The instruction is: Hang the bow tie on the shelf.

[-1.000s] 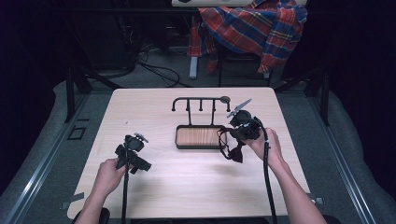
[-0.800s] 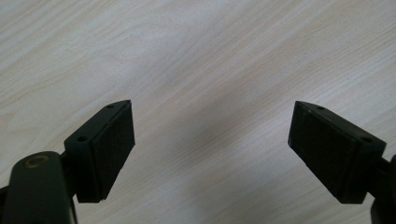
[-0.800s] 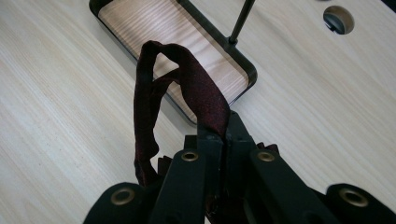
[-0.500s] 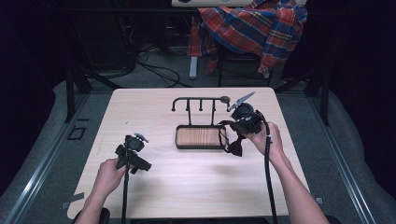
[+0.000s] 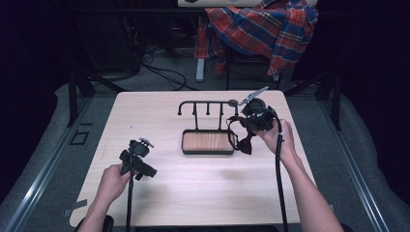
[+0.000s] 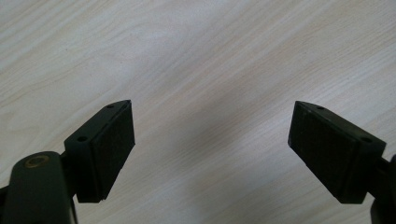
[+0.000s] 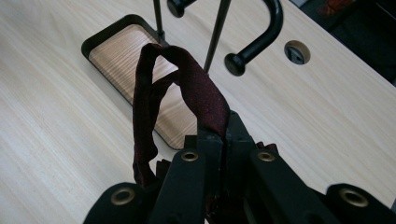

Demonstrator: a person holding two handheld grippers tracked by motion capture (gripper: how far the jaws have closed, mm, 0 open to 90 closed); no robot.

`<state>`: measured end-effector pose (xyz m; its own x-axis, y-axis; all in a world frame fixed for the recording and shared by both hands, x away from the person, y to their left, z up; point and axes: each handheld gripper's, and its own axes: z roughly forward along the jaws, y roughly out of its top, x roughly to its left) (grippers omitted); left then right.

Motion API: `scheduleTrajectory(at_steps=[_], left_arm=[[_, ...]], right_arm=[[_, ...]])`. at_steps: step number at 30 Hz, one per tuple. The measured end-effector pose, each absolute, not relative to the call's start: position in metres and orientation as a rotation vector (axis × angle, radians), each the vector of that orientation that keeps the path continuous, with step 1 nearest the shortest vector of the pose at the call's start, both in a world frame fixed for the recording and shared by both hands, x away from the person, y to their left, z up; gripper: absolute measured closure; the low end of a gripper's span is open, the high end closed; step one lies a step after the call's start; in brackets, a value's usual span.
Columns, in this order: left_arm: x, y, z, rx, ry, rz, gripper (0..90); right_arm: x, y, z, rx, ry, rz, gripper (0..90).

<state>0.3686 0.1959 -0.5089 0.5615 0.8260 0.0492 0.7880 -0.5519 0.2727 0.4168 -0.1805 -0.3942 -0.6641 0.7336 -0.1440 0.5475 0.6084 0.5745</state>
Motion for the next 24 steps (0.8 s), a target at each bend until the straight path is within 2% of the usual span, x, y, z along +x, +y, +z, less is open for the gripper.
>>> scheduleTrajectory(at_steps=[24], left_arm=[[0.369, 0.196, -0.509, 2.575, 1.352, 0.251, 14.7]], right_arm=[[0.443, -0.181, -0.382, 1.089, 2.394, 0.691, 88.5]])
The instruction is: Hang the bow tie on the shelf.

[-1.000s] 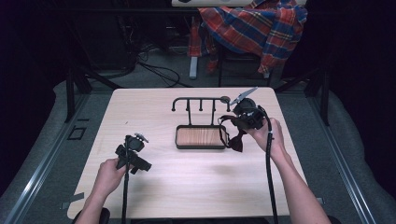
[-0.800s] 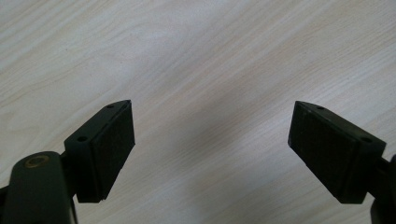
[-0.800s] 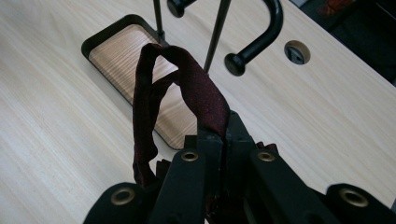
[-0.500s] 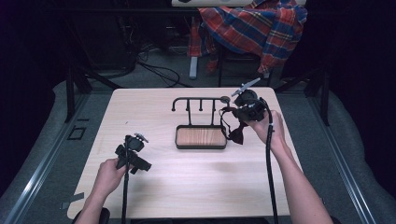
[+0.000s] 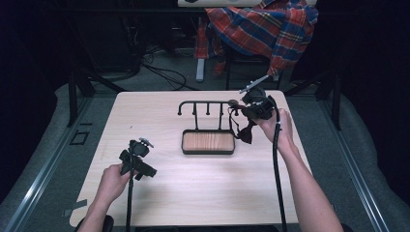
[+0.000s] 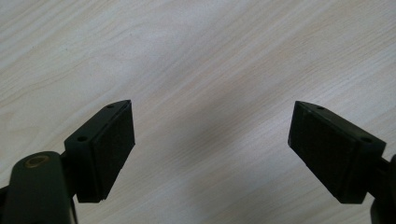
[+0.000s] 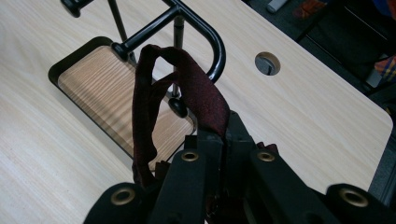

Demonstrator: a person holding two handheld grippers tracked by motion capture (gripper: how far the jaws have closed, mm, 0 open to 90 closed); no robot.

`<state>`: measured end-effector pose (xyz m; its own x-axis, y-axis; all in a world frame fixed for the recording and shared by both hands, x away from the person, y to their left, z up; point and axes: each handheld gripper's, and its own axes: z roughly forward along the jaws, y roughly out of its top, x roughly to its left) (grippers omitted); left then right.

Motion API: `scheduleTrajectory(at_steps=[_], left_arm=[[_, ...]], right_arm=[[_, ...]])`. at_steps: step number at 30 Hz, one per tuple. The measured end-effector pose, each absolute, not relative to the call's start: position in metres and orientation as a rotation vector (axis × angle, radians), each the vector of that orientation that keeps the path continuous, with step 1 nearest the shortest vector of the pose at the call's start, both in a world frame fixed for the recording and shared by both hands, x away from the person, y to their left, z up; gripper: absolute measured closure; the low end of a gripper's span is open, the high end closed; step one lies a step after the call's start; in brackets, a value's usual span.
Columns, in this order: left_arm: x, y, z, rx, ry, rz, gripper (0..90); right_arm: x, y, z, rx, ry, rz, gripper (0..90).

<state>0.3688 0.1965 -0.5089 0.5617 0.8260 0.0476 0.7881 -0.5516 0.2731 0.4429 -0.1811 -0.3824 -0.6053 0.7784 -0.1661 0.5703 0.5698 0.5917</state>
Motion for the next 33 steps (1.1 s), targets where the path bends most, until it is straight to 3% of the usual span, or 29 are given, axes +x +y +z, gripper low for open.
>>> scheduleTrajectory(at_steps=[33], left_arm=[[0.369, 0.197, -0.509, 2.577, 1.354, 0.252, 14.7]], right_arm=[[0.471, -0.188, -0.432, 1.331, 2.431, 0.703, 85.8]])
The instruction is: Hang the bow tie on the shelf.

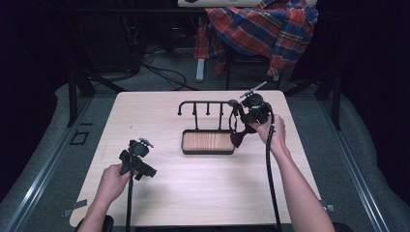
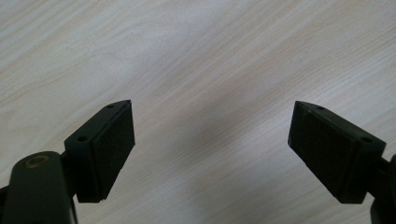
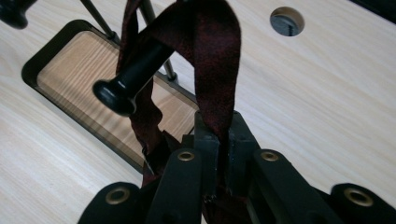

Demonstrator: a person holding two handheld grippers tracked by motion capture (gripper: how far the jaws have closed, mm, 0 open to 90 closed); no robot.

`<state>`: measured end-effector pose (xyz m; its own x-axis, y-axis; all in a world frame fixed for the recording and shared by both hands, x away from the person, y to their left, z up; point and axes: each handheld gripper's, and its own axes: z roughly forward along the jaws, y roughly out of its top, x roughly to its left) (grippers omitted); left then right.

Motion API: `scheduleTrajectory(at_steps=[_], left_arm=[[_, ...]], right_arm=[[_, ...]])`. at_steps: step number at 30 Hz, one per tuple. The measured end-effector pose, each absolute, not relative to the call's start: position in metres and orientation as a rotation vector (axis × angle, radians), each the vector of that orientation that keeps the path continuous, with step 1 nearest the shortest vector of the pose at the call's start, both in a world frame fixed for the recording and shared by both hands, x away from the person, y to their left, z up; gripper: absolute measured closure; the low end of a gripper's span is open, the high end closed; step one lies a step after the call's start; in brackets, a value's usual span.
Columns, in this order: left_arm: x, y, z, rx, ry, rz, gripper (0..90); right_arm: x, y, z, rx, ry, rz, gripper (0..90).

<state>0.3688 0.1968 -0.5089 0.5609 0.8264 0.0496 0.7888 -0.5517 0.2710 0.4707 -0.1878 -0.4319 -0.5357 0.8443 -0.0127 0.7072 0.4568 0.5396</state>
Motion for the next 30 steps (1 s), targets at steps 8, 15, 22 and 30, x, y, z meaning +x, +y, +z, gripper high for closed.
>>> scheduleTrajectory(at_steps=[8, 15, 22, 30], left_arm=[[0.369, 0.196, -0.509, 2.576, 1.352, 0.252, 14.7], [0.369, 0.197, -0.509, 2.579, 1.352, 0.254, 14.7], [0.369, 0.196, -0.509, 2.578, 1.353, 0.255, 14.7], [0.369, 0.197, -0.509, 2.578, 1.354, 0.257, 14.7]], right_arm=[[0.470, -0.185, -0.441, 1.363, 2.464, 0.729, 82.6], [0.470, -0.187, -0.444, 1.376, 2.481, 0.752, 77.9], [0.467, -0.189, -0.439, 1.365, 2.482, 0.765, 70.5], [0.461, -0.190, -0.432, 1.353, 2.459, 0.789, 57.9]])
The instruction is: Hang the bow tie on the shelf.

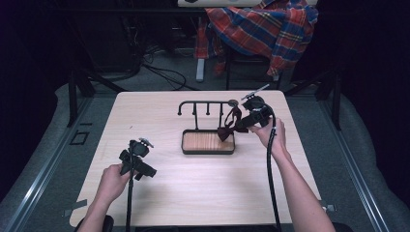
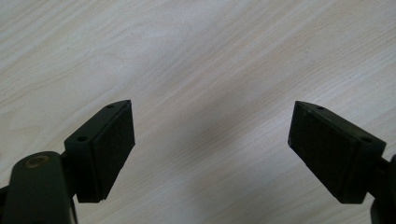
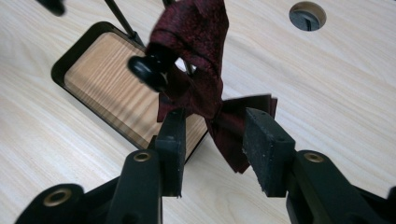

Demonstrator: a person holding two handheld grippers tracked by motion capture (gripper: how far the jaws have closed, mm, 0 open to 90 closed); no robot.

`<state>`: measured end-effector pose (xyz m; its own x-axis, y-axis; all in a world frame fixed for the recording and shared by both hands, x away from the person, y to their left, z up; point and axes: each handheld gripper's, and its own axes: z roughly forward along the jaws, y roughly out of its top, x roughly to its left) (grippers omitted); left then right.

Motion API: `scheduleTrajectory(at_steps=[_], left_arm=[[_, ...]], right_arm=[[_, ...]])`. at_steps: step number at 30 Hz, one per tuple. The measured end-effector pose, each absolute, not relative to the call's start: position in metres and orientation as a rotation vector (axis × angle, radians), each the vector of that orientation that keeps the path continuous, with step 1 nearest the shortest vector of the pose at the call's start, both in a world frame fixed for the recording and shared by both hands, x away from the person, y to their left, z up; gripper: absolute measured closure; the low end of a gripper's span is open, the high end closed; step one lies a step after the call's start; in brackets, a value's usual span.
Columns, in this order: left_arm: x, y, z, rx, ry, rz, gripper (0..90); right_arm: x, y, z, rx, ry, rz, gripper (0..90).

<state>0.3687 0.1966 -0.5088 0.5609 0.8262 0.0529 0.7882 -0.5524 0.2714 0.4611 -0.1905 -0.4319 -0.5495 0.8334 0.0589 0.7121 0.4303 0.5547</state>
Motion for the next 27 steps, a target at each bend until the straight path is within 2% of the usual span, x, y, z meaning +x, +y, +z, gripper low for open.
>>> scheduleTrajectory(at_steps=[27], left_arm=[[0.369, 0.196, -0.509, 2.577, 1.358, 0.258, 14.7]], right_arm=[[0.420, -0.191, -0.412, 1.237, 2.543, 0.730, 20.9]])
